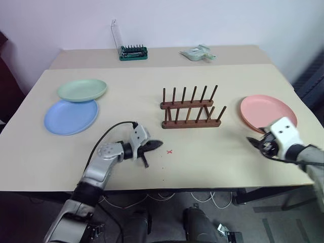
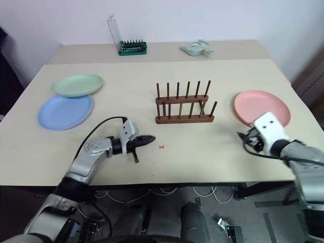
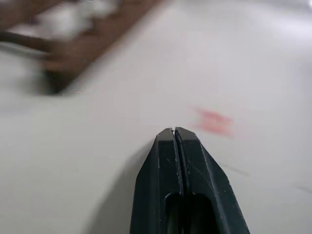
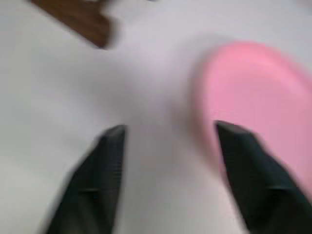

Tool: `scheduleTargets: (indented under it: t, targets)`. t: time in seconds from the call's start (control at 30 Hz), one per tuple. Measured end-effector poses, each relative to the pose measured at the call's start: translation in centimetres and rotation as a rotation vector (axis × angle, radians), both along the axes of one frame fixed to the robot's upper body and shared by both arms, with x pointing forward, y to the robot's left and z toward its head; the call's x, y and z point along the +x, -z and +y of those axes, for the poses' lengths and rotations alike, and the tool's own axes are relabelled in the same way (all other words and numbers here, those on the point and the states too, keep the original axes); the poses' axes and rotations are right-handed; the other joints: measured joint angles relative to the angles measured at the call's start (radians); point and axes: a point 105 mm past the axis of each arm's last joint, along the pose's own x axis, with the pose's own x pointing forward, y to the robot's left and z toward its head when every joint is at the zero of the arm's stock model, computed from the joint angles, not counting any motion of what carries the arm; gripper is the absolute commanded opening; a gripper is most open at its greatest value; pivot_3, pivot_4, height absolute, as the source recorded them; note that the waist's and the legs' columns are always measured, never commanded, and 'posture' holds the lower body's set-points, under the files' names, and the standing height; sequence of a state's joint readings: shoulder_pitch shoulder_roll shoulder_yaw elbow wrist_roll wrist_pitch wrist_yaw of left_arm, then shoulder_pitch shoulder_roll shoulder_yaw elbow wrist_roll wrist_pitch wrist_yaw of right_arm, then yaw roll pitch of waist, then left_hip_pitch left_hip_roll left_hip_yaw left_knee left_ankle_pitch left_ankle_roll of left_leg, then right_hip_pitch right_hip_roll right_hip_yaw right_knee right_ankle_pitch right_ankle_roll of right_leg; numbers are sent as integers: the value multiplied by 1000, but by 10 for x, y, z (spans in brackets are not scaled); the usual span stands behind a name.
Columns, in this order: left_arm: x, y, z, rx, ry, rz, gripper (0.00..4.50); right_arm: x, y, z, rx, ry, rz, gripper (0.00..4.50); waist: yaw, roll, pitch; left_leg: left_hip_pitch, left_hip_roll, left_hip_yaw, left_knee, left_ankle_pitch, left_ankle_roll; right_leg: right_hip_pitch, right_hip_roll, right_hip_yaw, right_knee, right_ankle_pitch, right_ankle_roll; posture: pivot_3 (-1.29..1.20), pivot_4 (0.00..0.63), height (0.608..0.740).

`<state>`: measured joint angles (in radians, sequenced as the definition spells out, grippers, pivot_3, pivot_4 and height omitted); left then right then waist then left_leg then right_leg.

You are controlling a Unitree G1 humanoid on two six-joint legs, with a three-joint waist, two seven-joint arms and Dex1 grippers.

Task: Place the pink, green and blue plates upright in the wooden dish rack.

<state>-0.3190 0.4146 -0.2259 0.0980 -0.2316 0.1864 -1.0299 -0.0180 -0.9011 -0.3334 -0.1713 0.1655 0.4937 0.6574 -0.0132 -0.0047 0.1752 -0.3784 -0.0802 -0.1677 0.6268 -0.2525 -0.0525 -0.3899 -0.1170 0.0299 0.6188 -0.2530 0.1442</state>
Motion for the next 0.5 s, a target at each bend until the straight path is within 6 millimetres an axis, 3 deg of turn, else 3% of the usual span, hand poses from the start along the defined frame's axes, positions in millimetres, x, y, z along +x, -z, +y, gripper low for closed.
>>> scheduleTargets:
  t: [0.23,0.37,0.5]
  targets:
    - [-15,-29,-26,-60,179,-28,0,23,32,-26,-87,93,70,3618,2,0,1,-7,-2,0,1,0,0,-5,-1,0,-2,1,0,0,150,740]
    - [-13,-33,-39,-80,171,-54,0,35,33,-26,-127,72,36,3618,-3,0,0,-8,-2,0,2,0,0,-6,-1,0,-2,1,0,0,150,740]
    - [-12,-34,-43,-86,156,-61,0,41,38,-31,-170,84,18,1856,0,0,0,-8,-2,0,2,0,0,-6,-1,0,-2,1,0,0,150,740]
